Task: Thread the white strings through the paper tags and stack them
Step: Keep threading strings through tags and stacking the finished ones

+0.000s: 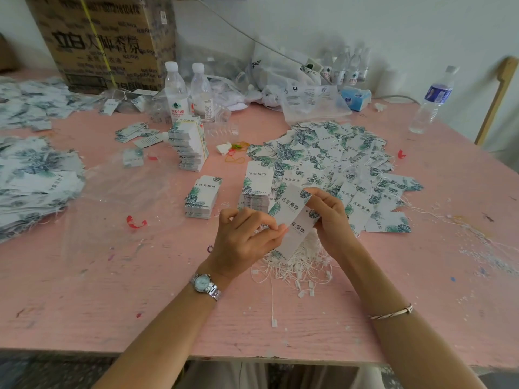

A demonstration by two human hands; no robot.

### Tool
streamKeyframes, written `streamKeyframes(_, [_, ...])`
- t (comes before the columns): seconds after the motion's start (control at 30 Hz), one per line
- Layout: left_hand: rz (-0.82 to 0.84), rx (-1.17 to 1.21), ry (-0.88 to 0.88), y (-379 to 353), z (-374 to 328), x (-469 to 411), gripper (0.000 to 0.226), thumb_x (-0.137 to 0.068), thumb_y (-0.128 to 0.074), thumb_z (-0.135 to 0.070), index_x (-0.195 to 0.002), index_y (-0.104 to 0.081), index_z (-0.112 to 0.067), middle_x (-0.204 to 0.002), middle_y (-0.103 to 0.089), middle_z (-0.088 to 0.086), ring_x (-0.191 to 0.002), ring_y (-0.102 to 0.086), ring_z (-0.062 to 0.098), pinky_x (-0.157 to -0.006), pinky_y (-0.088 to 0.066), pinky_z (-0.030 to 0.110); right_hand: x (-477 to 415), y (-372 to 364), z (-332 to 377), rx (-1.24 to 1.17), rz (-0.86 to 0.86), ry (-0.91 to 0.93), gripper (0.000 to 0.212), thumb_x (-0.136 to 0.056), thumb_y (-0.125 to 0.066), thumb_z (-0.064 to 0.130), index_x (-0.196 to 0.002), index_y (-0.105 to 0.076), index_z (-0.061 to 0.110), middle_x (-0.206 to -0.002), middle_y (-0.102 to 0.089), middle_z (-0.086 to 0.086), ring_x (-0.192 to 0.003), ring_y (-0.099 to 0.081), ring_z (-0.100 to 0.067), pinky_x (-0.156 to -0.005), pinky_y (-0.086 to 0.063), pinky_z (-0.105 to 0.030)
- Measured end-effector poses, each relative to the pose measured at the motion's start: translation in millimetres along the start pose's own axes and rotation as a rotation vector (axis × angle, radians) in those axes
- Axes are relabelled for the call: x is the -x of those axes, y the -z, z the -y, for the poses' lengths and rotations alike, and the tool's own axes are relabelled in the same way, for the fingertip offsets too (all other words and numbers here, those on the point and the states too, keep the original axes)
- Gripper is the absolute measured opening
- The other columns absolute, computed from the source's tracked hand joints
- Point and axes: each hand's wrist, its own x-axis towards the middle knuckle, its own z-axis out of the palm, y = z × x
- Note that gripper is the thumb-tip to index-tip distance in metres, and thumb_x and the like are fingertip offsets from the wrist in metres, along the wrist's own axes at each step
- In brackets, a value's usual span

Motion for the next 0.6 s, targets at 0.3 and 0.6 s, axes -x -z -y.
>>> streamKeyframes(0.3, [0.049,0.082,0.005,-1.7,-0.8,-1.3,0.014,-0.084,-0.083,-0.026,-0.072,-0.076,-0.022,-0.083,-0.071,-0.008,-0.074,-0.058,0.012,-0.082,-0.032,0.034,2.1,0.2,2.4,-0.006,0.042,0.029,0.039,-0.098,-0.053,0.007,-0.078,-0.078,0.03,-0.075,-0.073,0.006,-0.064,-0.066,-0.007,-0.051,-0.049,-0.019])
streamKeyframes(0.6, [0.29,0.275,0.088,-3.7,1.0,-0.2,0.046,-0.081,-0.074,-0.061,-0.095,-0.075,-0.017,-0.112,-0.071,-0.005,-0.107,-0.064,0.014,-0.092,-0.033,0.034,1.1,-0.1,0.2,-0.028,0.139,0.009,0.019,-0.084,-0.06,0.017,-0.08,-0.076,0.025,-0.073,-0.071,0.003,-0.059,-0.062,-0.011,-0.052,-0.048,-0.021])
